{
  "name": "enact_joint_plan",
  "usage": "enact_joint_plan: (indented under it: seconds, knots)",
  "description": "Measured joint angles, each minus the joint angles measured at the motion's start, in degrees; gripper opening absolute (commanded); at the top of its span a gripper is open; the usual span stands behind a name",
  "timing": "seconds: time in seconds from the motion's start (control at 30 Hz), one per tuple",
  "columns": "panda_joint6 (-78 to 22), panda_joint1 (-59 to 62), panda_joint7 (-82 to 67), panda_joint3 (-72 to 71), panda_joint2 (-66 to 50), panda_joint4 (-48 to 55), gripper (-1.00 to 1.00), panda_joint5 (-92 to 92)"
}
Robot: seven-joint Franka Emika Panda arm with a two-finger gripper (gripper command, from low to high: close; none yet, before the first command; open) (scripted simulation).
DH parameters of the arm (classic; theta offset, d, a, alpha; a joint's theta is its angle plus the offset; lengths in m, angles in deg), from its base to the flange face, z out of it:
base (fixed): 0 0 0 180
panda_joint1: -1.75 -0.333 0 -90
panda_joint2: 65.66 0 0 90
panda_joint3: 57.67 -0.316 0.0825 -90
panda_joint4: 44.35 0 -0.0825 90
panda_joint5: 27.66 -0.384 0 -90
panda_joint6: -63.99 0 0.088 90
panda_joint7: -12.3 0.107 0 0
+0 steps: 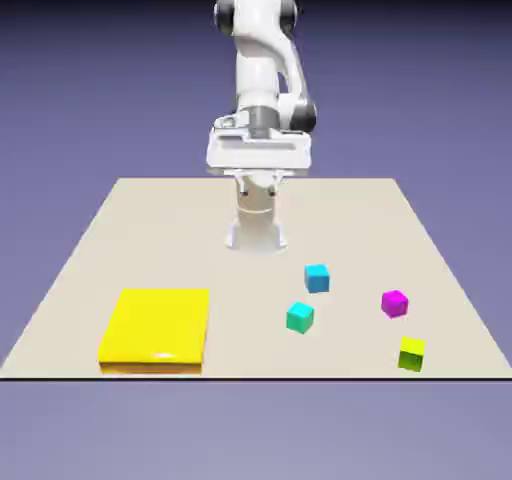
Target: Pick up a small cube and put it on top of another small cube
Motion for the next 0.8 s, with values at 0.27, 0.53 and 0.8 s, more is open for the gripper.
enact_joint_plan:
  seconds: [0.27, 0.53, 0.8]
  knots:
    - [-14.88, -0.50, 7.58, -9.06, -16.61, 11.50, 0.00, 2.74]
    - [-29.76, -1.29, 15.16, -18.12, -33.22, 23.01, 0.00, 5.48]
    - [-44.64, -1.50, 22.74, -27.18, -49.84, 34.51, 0.00, 8.22]
